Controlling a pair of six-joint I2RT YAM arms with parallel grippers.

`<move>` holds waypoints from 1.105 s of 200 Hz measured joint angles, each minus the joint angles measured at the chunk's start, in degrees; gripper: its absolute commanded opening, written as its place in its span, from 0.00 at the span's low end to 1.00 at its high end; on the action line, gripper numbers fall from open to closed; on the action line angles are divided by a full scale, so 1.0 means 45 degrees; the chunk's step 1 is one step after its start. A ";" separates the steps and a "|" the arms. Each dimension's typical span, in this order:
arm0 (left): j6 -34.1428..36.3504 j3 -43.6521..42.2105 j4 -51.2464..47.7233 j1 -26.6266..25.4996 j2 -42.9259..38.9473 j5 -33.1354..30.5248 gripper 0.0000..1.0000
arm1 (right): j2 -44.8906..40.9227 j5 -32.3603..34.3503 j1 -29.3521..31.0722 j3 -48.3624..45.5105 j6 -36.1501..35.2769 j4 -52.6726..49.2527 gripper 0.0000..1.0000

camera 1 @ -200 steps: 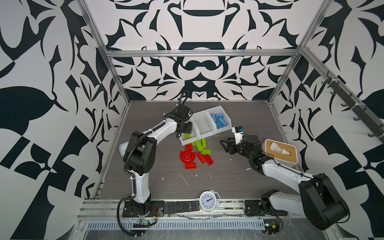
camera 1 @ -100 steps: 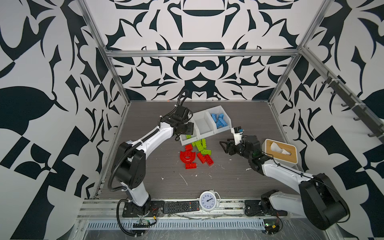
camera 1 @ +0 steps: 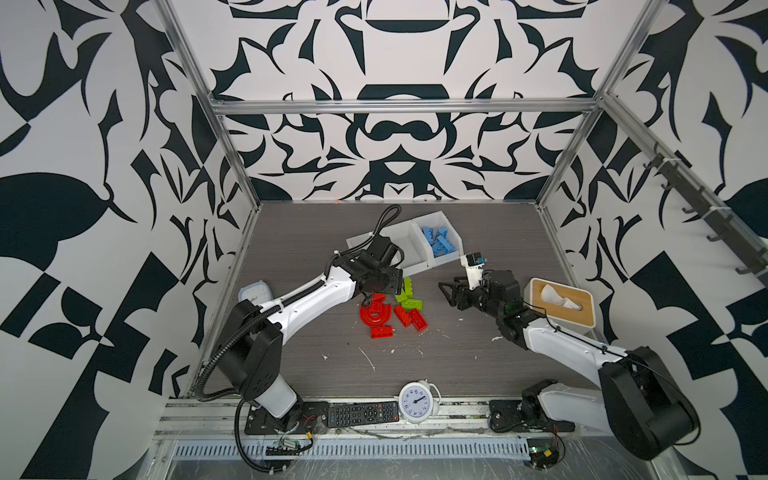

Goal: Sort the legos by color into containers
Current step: 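Move the left gripper back down over the green bricks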

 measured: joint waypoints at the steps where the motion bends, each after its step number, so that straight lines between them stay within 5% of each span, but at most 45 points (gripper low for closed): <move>1: -0.0010 0.0000 0.0005 -0.0010 0.0010 0.0000 0.64 | 0.0000 0.0000 0.0000 0.0000 0.0000 0.0000 0.67; 221: -0.0214 0.0869 0.1020 -0.0117 0.3589 0.0194 0.63 | 0.0442 -0.0151 0.0131 0.0243 -0.0107 -0.0136 0.67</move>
